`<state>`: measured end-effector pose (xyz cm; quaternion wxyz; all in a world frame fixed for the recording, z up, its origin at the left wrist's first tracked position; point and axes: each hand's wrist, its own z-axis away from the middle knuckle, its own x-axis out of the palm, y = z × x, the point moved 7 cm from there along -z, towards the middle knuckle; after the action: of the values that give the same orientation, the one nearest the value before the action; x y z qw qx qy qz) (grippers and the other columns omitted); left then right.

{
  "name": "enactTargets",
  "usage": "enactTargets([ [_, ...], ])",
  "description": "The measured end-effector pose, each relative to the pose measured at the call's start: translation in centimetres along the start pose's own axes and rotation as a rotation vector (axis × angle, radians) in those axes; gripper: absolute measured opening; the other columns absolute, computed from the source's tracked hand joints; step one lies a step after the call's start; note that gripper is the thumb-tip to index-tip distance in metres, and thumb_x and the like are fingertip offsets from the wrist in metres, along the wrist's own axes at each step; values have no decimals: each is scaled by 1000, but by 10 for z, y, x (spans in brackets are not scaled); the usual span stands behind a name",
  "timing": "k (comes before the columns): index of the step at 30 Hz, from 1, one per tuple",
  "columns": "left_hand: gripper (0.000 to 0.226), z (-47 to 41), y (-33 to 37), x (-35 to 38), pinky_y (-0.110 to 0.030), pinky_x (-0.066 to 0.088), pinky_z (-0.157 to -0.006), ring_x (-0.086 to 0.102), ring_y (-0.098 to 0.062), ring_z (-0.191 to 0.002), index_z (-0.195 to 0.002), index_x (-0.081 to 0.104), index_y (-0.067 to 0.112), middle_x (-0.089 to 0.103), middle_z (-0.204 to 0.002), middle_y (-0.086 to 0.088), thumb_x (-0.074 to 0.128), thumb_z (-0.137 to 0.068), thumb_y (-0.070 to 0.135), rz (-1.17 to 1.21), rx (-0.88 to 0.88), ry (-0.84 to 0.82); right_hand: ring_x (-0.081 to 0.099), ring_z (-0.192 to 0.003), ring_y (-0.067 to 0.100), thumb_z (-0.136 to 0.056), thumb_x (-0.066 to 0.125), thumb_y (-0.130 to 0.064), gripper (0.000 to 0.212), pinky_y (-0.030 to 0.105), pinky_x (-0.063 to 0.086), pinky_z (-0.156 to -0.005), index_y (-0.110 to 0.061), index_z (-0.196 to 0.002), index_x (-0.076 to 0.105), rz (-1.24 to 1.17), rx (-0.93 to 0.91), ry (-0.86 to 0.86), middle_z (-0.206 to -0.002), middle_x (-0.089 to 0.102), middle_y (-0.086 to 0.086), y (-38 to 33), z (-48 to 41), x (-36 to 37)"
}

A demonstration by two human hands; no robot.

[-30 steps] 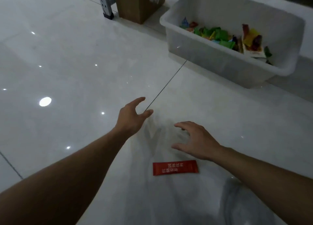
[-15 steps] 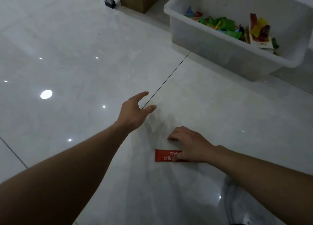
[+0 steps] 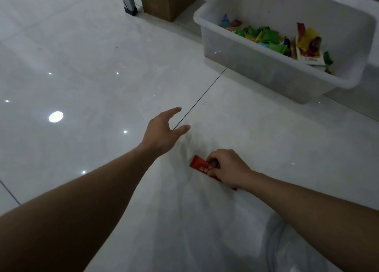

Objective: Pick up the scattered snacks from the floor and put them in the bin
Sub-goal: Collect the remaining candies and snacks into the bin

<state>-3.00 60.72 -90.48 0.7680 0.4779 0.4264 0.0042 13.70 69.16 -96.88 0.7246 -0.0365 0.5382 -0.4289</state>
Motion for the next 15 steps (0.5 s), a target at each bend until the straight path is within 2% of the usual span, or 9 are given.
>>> enactTargets([
  [5, 62, -17, 27, 0, -24, 26, -105, 36, -14, -137, -141, 44, 26, 43, -147, 5, 67, -85, 41, -70, 75, 12, 54, -70, 4, -77, 76, -13, 16, 10, 39, -61, -18, -91, 71, -229, 116, 215, -82, 62, -6, 19, -9, -38],
  [10, 64, -41, 67, 6, -30, 27, -109, 34, -14, -138, -143, 41, 29, 40, -149, 6, 65, -86, 42, -45, 119, 35, 57, -68, -6, -76, 78, -11, 15, 1, 40, -59, -21, -84, 70, -411, 131, 355, -74, 62, -16, 20, -16, -97],
  [12, 64, -53, 82, 10, -37, 30, -112, 33, -15, -138, -143, 39, 31, 38, -150, 7, 65, -86, 43, 40, 105, 70, 58, -67, -5, -75, 80, -11, 15, 3, 43, -60, -20, -83, 70, -454, 114, 435, -74, 64, -15, 21, -20, -134],
  [15, 65, -68, 99, 11, -45, 32, -113, 35, -15, -138, -143, 39, 33, 38, -150, 8, 66, -85, 43, 164, 71, 118, 58, -70, -3, -76, 80, -14, 17, 14, 47, -66, -22, -83, 66, -497, 108, 584, -75, 62, -15, 24, -24, -194],
])
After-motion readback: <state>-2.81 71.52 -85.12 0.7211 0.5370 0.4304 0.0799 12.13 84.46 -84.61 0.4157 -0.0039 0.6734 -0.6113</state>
